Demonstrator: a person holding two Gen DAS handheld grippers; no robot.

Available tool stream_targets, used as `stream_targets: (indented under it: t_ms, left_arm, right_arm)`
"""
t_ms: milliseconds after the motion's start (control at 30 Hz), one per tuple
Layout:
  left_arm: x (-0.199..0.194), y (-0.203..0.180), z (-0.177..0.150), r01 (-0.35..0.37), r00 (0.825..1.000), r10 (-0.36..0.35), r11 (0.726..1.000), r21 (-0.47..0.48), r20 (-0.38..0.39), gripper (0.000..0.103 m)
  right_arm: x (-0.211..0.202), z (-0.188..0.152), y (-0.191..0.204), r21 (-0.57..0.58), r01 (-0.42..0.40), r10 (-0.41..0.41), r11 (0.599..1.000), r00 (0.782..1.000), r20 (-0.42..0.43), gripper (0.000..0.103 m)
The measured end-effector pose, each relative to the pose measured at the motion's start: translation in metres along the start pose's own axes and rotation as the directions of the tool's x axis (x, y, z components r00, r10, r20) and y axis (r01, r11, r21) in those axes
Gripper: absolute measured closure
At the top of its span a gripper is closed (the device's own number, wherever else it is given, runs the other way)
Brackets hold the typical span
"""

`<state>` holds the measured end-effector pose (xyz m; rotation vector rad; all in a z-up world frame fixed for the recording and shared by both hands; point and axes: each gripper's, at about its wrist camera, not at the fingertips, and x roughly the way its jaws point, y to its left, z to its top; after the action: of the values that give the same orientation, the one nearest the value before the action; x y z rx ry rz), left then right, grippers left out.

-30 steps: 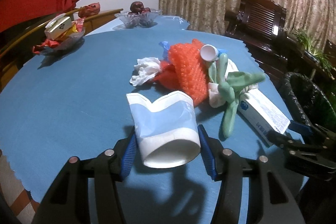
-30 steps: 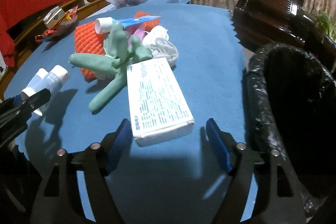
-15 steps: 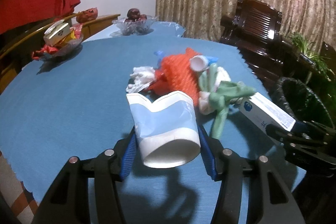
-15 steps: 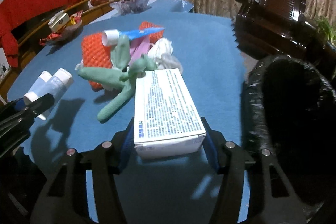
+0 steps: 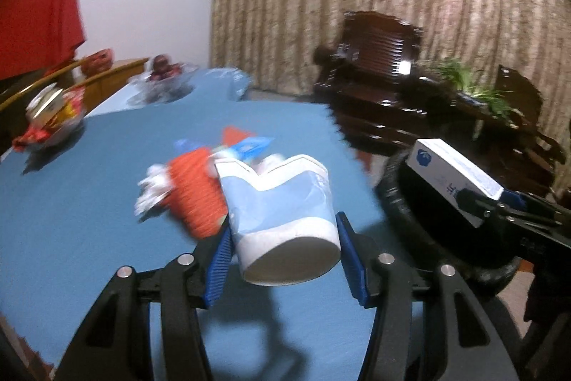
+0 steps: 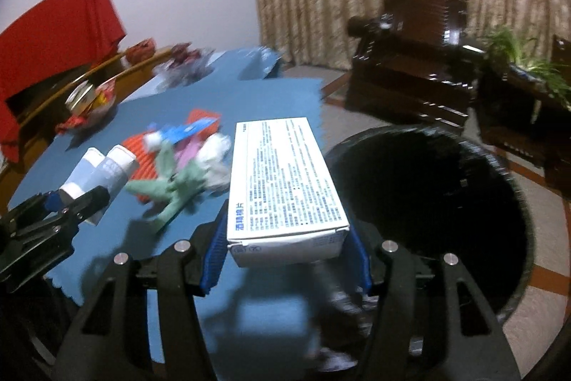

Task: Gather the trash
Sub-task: 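Carry the paper cup and white box over the bin and release both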

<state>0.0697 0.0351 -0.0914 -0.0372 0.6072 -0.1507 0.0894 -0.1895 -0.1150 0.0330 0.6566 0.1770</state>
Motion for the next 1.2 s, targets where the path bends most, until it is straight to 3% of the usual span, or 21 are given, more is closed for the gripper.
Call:
stream_targets:
  t_ms: [267,500,600,667,733,867,1033,1200]
  left_arm:
    - [0.032,-0.080,0.026,0.151,0.988,-0.153,0.984,0.095,0.011,0.049]
    - [0.068,-0.146,0.033,0.262,0.965,-0.259,0.952,0.159,-0.042,0.048]
    - [0.081,-0.166,0.037,0.298,0.955,-0.292,0.941,0.158,-0.059,0.038]
    - [0.085,-0.173,0.039,0.316,0.949,-0.308,0.936,0.154,-0.071,0.023]
    - [0.087,-0.175,0.040,0.331,0.943,-0.324,0.932,0.144,-0.073,0.020]
    - [0.085,-0.168,0.039,0.325,0.946,-0.318,0.936,0.134,-0.067,0.015]
    - [0.070,-0.140,0.040,0.261,0.965,-0.260,0.958,0.118,-0.030,0.009]
    - [0.047,-0.081,0.030,0.136,0.991,-0.137,0.987,0.080,0.008,0.008]
  right_arm:
    - [-0.013,-0.004,-0.074,0.075,0.146,-0.147,0.986,0.989,0.014,0.047]
    - [-0.008,-0.017,-0.125,0.117,0.243,-0.242,0.963,0.970,-0.026,0.047]
    - [-0.005,-0.023,-0.138,0.122,0.281,-0.277,0.952,0.960,-0.046,0.043]
    - [-0.007,-0.026,-0.146,0.134,0.297,-0.293,0.946,0.955,-0.047,0.030]
    - [-0.011,-0.029,-0.152,0.143,0.310,-0.307,0.940,0.951,-0.042,0.026]
    - [-0.016,-0.032,-0.155,0.157,0.312,-0.312,0.937,0.950,-0.023,0.012]
    - [-0.017,-0.023,-0.138,0.165,0.256,-0.260,0.952,0.966,-0.001,0.008]
    - [-0.007,-0.004,-0.095,0.131,0.166,-0.171,0.977,0.985,0.028,0.008]
